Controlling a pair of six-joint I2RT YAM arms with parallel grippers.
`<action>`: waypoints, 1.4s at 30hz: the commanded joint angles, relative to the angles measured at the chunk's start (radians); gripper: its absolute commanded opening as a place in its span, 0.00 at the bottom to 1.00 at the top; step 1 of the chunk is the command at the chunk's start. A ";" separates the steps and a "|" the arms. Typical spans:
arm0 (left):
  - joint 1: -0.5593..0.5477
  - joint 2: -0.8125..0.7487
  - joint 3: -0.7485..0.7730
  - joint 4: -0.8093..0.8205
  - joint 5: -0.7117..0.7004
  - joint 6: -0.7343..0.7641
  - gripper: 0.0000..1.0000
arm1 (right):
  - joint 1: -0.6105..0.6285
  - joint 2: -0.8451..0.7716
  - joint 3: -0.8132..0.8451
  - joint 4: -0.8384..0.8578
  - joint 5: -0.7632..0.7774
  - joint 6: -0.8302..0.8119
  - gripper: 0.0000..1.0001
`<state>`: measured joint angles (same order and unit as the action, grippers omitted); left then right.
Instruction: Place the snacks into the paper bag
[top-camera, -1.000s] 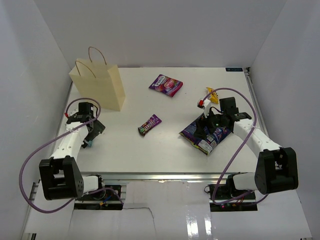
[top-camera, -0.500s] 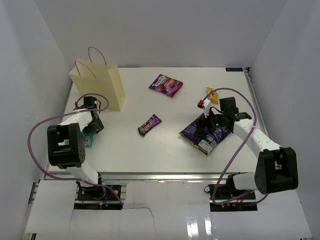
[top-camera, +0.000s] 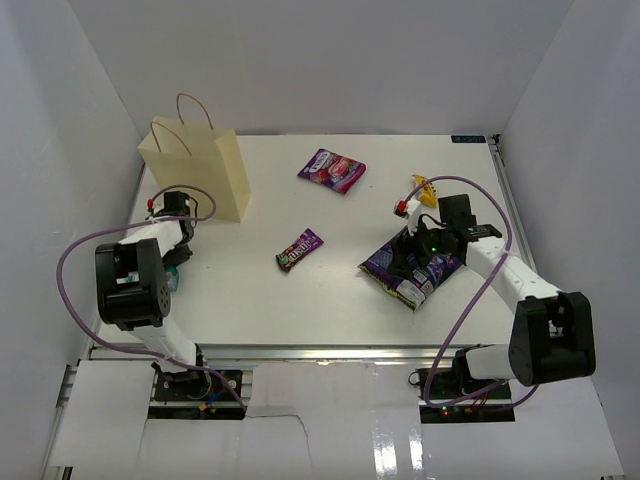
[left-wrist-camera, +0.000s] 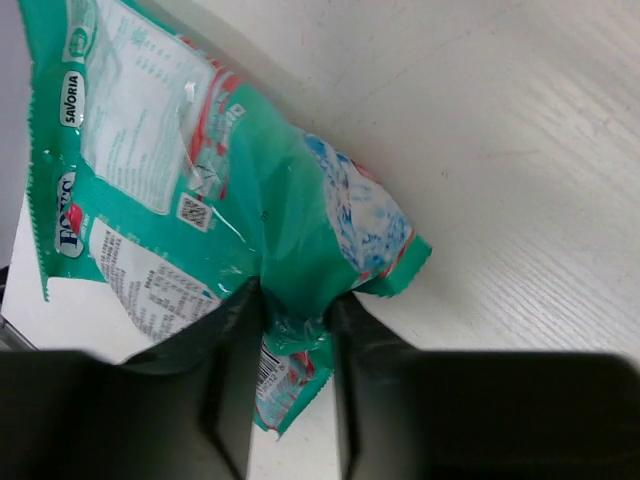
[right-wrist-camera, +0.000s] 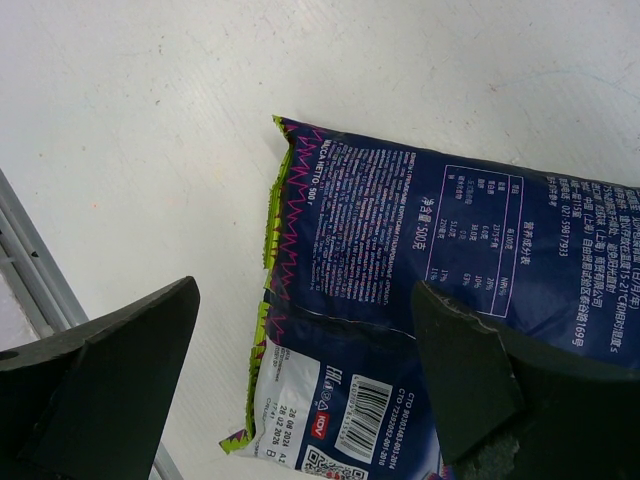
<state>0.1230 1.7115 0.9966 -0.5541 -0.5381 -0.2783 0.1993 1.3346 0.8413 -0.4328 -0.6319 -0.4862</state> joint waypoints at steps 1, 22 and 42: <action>0.007 -0.052 -0.033 0.003 0.110 -0.004 0.33 | 0.005 0.009 0.027 0.005 -0.026 -0.015 0.92; 0.006 -0.846 -0.151 0.014 0.993 -0.205 0.00 | 0.003 0.035 0.073 0.006 -0.049 -0.017 0.92; 0.006 -0.538 0.493 0.266 1.178 -0.444 0.00 | 0.003 0.035 0.085 0.014 -0.057 -0.005 0.92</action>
<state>0.1291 1.1065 1.4109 -0.3595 0.6701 -0.7052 0.1993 1.3682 0.8902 -0.4316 -0.6617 -0.4927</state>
